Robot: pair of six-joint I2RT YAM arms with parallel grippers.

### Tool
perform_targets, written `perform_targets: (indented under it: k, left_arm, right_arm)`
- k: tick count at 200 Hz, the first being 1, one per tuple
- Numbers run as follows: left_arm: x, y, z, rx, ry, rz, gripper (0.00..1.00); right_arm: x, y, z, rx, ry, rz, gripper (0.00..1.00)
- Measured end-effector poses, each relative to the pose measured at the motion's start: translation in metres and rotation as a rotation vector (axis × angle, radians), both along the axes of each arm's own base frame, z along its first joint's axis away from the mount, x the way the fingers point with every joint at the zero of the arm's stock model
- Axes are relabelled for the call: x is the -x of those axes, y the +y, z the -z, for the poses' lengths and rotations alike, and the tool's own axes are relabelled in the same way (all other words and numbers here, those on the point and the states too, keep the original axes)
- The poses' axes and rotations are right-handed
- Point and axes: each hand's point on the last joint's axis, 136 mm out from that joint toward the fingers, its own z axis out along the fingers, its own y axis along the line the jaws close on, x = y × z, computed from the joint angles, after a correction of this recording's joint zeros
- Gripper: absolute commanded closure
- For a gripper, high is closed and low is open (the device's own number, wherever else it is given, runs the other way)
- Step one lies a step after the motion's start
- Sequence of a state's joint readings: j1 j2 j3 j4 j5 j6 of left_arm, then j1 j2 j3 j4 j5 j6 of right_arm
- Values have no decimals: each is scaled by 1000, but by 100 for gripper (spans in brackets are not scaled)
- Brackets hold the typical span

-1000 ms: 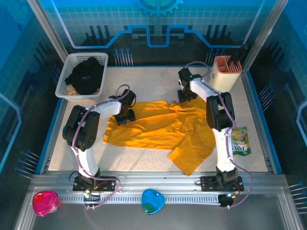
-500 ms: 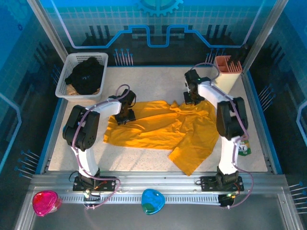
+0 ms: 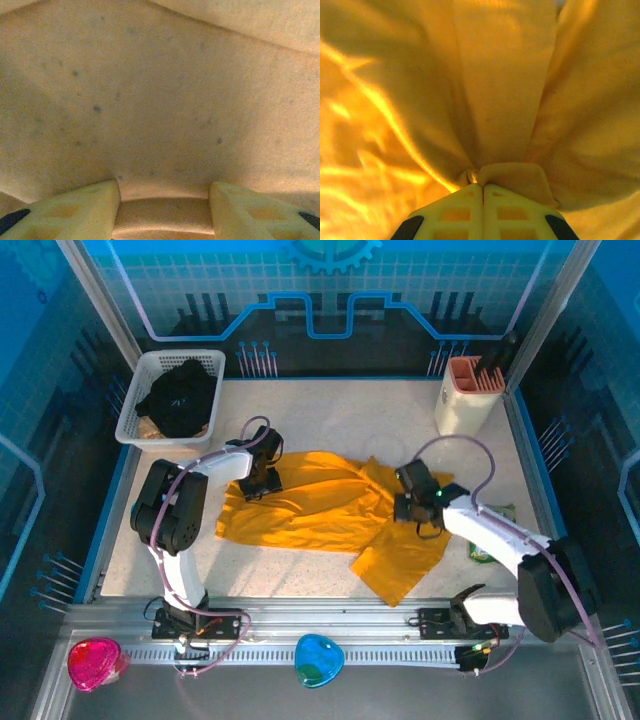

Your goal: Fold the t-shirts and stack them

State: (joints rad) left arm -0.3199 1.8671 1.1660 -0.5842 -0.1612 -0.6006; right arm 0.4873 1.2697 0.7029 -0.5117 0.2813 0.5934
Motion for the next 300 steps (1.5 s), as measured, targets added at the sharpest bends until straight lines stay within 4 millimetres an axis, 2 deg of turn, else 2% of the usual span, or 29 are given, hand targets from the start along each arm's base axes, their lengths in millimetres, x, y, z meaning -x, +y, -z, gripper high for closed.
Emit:
perform_targets:
  k: [11, 24, 37, 49, 64, 86, 105, 127, 162, 197, 245, 272, 300]
  left_arm:
    - [0, 0, 0, 0, 0, 0, 48]
    - [0, 0, 0, 0, 0, 0, 48]
    - [0, 0, 0, 0, 0, 0, 49]
    - [0, 0, 0, 0, 0, 0, 49]
    - [0, 0, 0, 1, -2, 0, 49]
    - [1, 0, 0, 3, -8, -1, 49]
    - [1, 0, 0, 4, -10, -2, 49]
    - [1, 0, 0, 5, -12, -2, 49]
    - [0, 0, 0, 5, -12, -2, 49]
    - [0, 0, 0, 5, -12, -2, 49]
    - [0, 0, 0, 5, -12, -2, 49]
    - [0, 0, 0, 5, -12, -2, 49]
    - [0, 0, 0, 6, -11, -2, 49]
  right_arm:
    - [23, 1, 16, -13, 49, 16, 78]
    - [40, 0, 24, -23, 90, 38, 71]
    - [46, -1, 22, -30, 100, 58, 64]
    - [46, -3, 13, -30, 82, 74, 60]
    - [36, -5, -9, -26, 31, 85, 58]
    - [7, -12, -48, -50, -70, 124, 55]
    - [-15, -27, -60, -54, -98, 165, 53]
    - [-31, -38, -46, -41, -47, 179, 54]
    - [-49, -39, -8, -53, 78, 157, 59]
    - [-67, -39, 8, -74, 101, 166, 61]
    - [-69, -33, 19, -118, 110, 189, 61]
    - [-63, -32, 26, -137, 128, 206, 60]
    - [-51, -35, 34, -135, 151, 223, 55]
